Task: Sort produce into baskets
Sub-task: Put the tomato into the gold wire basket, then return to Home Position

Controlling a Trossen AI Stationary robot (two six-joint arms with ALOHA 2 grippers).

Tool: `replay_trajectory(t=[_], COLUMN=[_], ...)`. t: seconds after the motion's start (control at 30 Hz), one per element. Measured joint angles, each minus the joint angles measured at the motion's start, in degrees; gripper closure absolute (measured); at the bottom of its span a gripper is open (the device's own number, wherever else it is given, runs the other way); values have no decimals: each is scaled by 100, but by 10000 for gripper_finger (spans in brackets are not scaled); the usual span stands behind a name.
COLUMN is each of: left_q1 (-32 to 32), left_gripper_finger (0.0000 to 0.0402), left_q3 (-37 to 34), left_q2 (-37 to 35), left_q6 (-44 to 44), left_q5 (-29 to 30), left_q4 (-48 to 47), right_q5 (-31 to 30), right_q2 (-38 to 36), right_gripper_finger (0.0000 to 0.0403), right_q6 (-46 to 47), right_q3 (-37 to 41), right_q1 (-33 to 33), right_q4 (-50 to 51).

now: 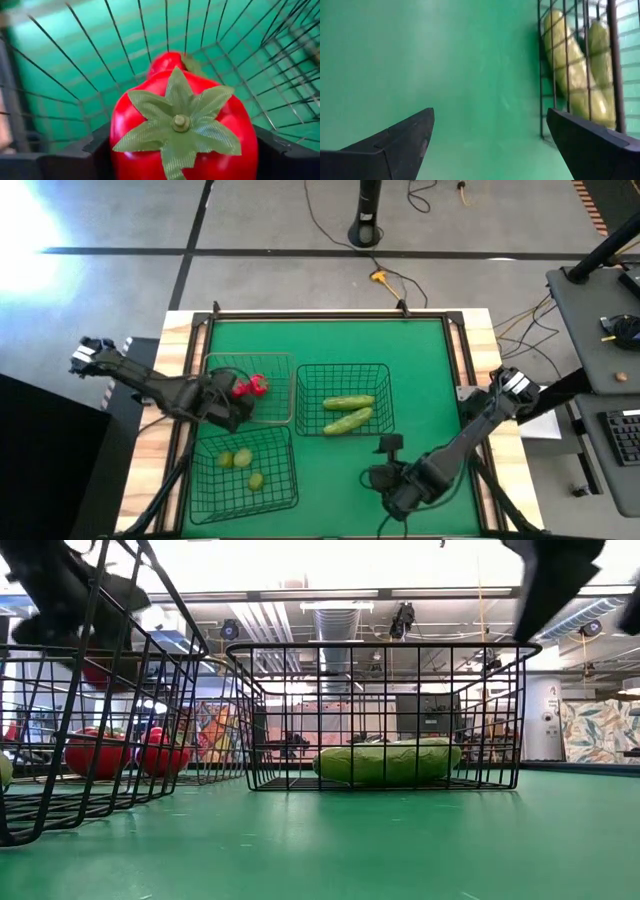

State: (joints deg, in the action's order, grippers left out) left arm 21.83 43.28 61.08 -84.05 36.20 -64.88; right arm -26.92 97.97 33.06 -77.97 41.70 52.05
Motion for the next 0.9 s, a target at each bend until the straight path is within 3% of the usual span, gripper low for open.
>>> replay_trajectory(t=[0.17, 0.4, 0.7, 0.9], left_q1=[-785, -1492, -1561, -1548], left_gripper_finger=[126, 113, 58, 39], left_q3=[-446, -512, -449, 37], left_q2=[239, 538, 629, 453], left_q6=[393, 1009, 1095, 1597], left_q5=[-404, -633, -722, -545], left_q4=[1212, 1810, 1779, 1603], right_q5=[52, 298, 121, 77], right_q2=[-4, -10, -236, -478], right_gripper_finger=[23, 23, 23, 23], right_q6=[-471, -399, -375, -515], right_q3=[0, 0, 0, -28], right_q1=[-233, -370, -459, -616], right_q4=[-402, -488, -353, 77])
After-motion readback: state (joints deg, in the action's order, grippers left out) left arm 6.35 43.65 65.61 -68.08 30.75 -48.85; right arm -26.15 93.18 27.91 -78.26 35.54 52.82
